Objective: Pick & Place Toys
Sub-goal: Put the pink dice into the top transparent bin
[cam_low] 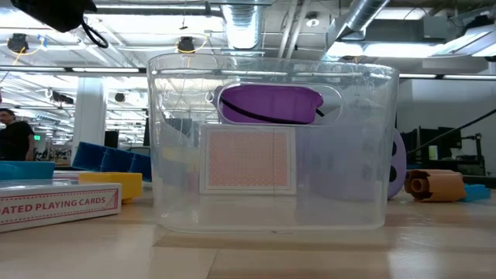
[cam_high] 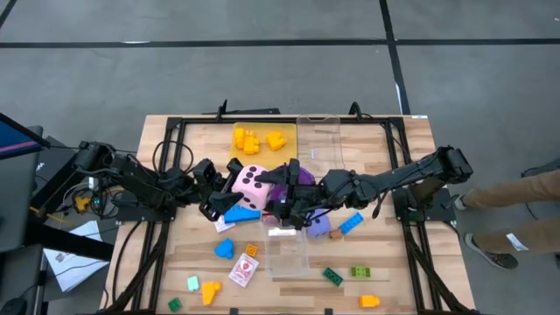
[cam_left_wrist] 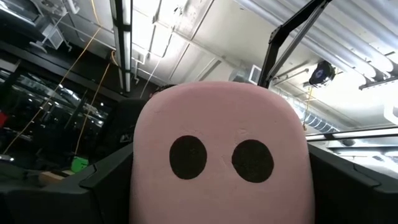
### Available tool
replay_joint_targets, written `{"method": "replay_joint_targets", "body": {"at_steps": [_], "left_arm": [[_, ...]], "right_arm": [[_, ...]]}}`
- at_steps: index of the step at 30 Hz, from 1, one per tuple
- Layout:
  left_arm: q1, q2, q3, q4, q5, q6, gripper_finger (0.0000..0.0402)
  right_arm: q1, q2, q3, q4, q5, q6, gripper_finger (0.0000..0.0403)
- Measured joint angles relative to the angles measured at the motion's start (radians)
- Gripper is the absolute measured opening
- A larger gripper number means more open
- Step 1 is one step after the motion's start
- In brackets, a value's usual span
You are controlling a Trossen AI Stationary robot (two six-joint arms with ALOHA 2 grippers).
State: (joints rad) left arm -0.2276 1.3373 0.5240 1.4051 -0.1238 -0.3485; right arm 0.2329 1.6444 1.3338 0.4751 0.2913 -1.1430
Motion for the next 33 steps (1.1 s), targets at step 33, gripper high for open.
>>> {"method": "replay_joint_targets", "body": {"at_steps": [33], "left_arm": [[0.072,-0.006,-0.026,-0.081,0.05,0.05,0.0386]], "right_arm": [[0.129,-0.032,0.001,-0.093,0.451,-0.048,0.0345]]}}
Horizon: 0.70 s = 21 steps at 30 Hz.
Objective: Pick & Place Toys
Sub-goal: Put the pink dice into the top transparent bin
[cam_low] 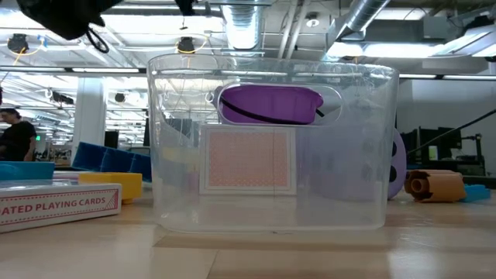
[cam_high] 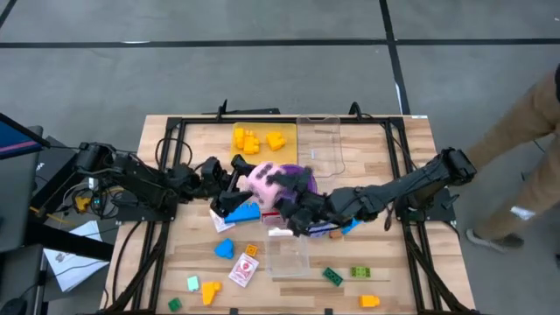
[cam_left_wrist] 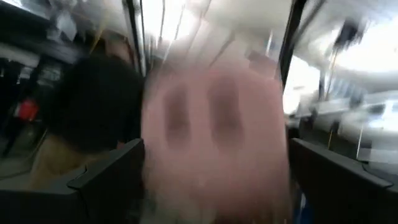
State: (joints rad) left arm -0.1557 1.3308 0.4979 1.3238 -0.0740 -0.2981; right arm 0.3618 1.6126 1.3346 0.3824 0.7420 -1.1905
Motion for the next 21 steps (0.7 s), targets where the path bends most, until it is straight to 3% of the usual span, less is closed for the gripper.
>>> {"method": "replay_joint_targets", "body": {"at_steps": [3,6,12,16,21], "left_arm": [[0.004,0.009,-0.011,-0.038,0.013,-0.002,0.0389],[0.016,-0.002,-0.007,0.005,0.01,-0.009,0.0389],[0.046,-0.002,-0.007,-0.019,0.034,0.003,0.0378],[0.057,-0.045,-0.007,-0.116,0.038,0.084,0.037],[0.059,-0.188,-0.006,-0.34,0.028,0.197,0.036]], "right_arm": [[0.013,-0.057,-0.001,-0.034,0.082,0.024,0.0345],[0.022,-0.093,-0.03,-0.133,0.094,0.097,0.0345],[0.052,-0.215,-0.039,-0.36,0.121,0.366,0.0342],[0.056,-0.249,-0.049,-0.606,0.2,0.579,0.0342],[0.056,-0.31,-0.045,-0.893,0.294,0.917,0.0342]]}}
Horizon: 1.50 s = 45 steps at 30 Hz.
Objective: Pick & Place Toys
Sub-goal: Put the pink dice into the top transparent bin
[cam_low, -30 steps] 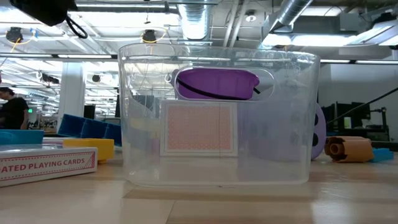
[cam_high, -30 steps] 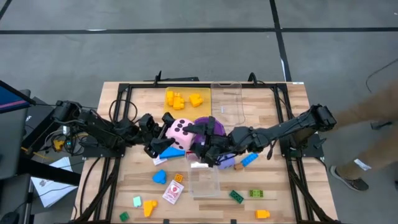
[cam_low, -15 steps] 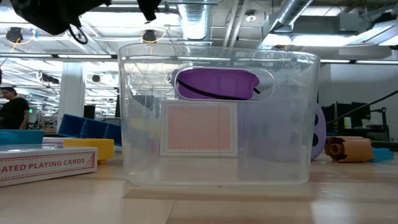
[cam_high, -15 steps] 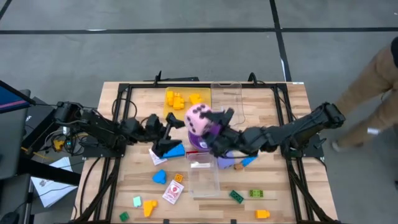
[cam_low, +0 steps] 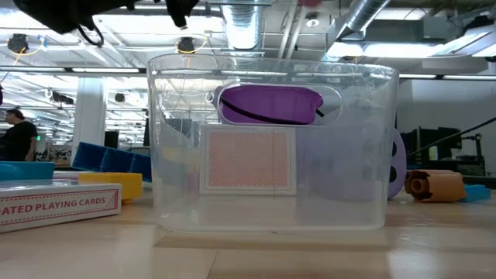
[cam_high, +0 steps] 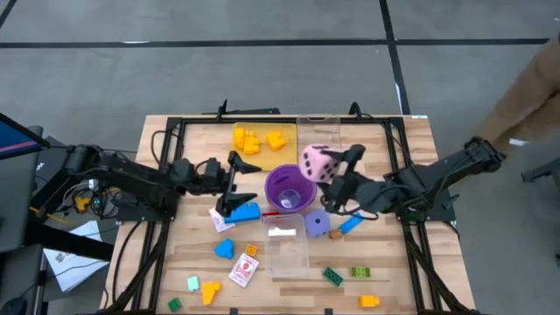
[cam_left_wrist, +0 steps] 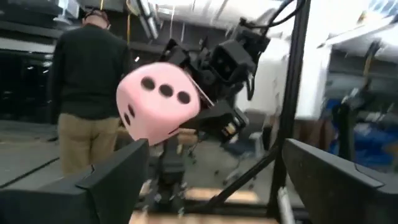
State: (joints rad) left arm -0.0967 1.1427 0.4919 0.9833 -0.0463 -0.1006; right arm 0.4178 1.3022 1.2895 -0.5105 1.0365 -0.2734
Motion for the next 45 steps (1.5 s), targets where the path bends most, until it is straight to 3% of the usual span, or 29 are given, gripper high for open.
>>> {"method": "replay_joint_targets", "body": {"at_steps": [6,10,16,20,27,32,38,45], "left_arm": [[0.0,-0.152,0.001,-0.203,-0.093,0.066,0.0344],[0.0,-0.181,0.001,-0.249,-0.245,0.108,0.0334],[0.012,-0.174,0.001,-0.247,-0.417,0.172,0.0324],[0.042,-0.174,0.001,-0.233,-0.419,0.172,0.0323],[0.078,-0.174,0.001,-0.227,-0.422,0.167,0.0323],[0.081,-0.174,0.001,-0.228,-0.421,0.164,0.0323],[0.081,-0.174,0.001,-0.252,-0.421,0.139,0.0323],[0.081,-0.174,0.002,-0.278,-0.421,0.137,0.0323]], "right_arm": [[-0.048,-0.04,-0.002,-0.299,-0.002,0.381,0.0345],[-0.128,-0.049,-0.002,-0.412,-0.04,0.544,0.0345],[-0.325,-0.039,-0.002,-0.43,-0.266,0.581,0.0346],[-0.482,-0.019,-0.001,-0.396,-0.352,0.537,0.0346],[-0.787,0.046,-0.003,-0.277,-0.72,0.458,0.0347],[-0.933,0.165,-0.002,-0.222,-0.826,0.483,0.0348],[-0.996,0.316,-0.002,-0.188,-0.886,0.53,0.0353],[-0.958,0.39,-0.003,-0.16,-0.882,0.595,0.0354]]}}
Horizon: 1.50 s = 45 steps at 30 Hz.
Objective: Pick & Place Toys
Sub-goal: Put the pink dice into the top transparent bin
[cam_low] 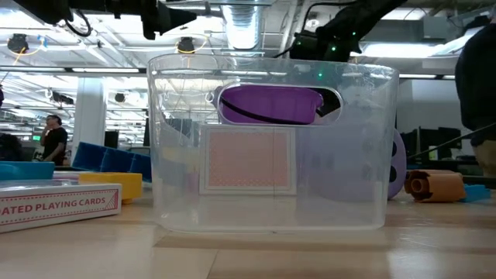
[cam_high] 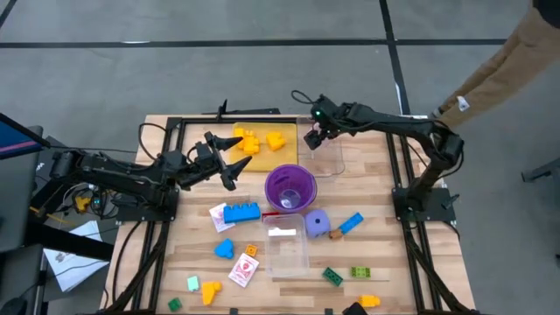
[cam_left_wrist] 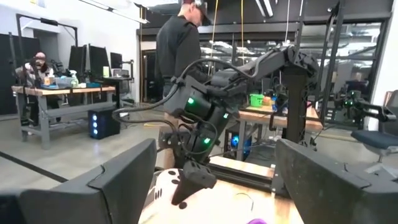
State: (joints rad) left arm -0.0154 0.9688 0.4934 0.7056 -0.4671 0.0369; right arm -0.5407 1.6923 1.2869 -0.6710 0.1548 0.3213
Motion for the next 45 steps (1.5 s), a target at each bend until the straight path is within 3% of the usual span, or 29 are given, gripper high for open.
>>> {"method": "replay_joint_targets", "body": {"at_steps": [4,13,23,31,45], "left_arm": [[0.0,0.0,0.0,-0.021,0.0,0.001,0.0323],[0.0,0.0,0.0,-0.033,0.0,0.003,0.0323],[0.0,0.0,0.0,-0.032,0.0,0.003,0.0323],[0.0,0.0,0.0,-0.032,0.0,0.003,0.0323],[0.0,0.0,0.0,-0.033,0.0,0.003,0.0323]], "right_arm": [[0.023,-0.003,0.0,0.036,0.0,-0.002,0.0354],[0.034,-0.003,0.0,0.001,-0.008,-0.317,0.0354],[-0.019,-0.002,0.0,-0.012,-0.172,-0.558,0.0354],[-0.054,0.0,0.0,-0.02,-0.233,-0.687,0.0354],[-0.092,0.17,0.001,0.003,-0.249,-0.798,0.0354]]}}
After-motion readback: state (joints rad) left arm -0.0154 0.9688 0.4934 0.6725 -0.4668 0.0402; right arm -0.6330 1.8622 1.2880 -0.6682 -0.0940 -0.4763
